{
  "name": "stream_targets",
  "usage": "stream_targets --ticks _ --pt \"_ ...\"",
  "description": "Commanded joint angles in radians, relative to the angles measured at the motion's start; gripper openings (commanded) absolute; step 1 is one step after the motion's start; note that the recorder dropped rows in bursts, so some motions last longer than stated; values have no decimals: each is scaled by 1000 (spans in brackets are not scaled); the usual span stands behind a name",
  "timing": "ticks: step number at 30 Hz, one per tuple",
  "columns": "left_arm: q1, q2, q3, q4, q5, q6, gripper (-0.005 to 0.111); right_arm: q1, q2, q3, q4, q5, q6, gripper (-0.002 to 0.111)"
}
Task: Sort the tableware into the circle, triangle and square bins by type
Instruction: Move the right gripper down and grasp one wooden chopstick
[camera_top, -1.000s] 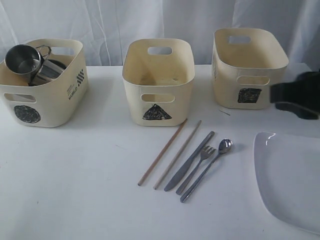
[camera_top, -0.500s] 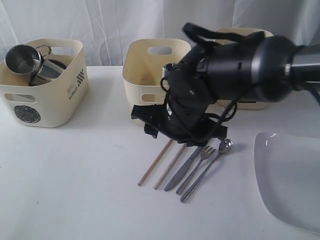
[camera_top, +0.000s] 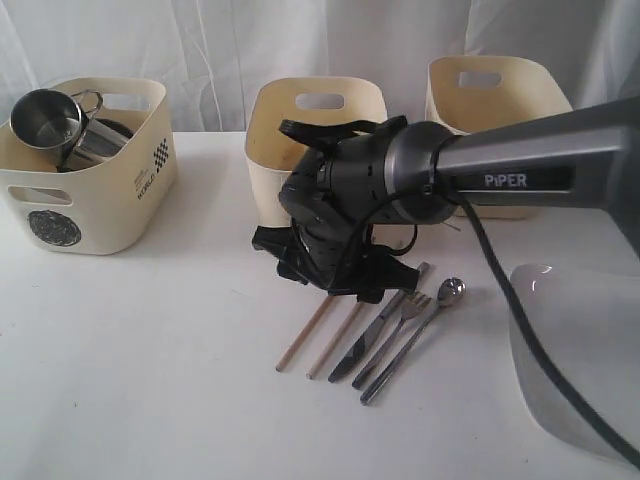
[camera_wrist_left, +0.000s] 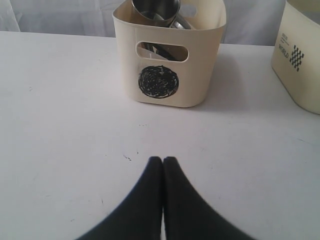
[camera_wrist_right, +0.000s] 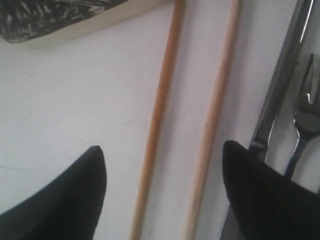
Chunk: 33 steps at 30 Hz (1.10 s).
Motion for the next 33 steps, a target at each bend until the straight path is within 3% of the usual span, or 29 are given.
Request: stream_targets --ticks 1,24,26,31,33 --pt "-7 -5 3 -11 -2 -4 0 0 26 -8 -45 -35 37 62" --pt "-7 -5 3 -11 -2 -4 0 0 161 -78 -44 -39 37 61" --pt "-7 -5 3 -11 -2 -4 0 1 161 -78 -36 -22 37 50" --pt "-7 -5 3 -11 -2 -4 0 12 161 -73 -6 91 29 12" --pt "-7 -5 3 -11 -2 -4 0 19 161 -65 0 134 29 3"
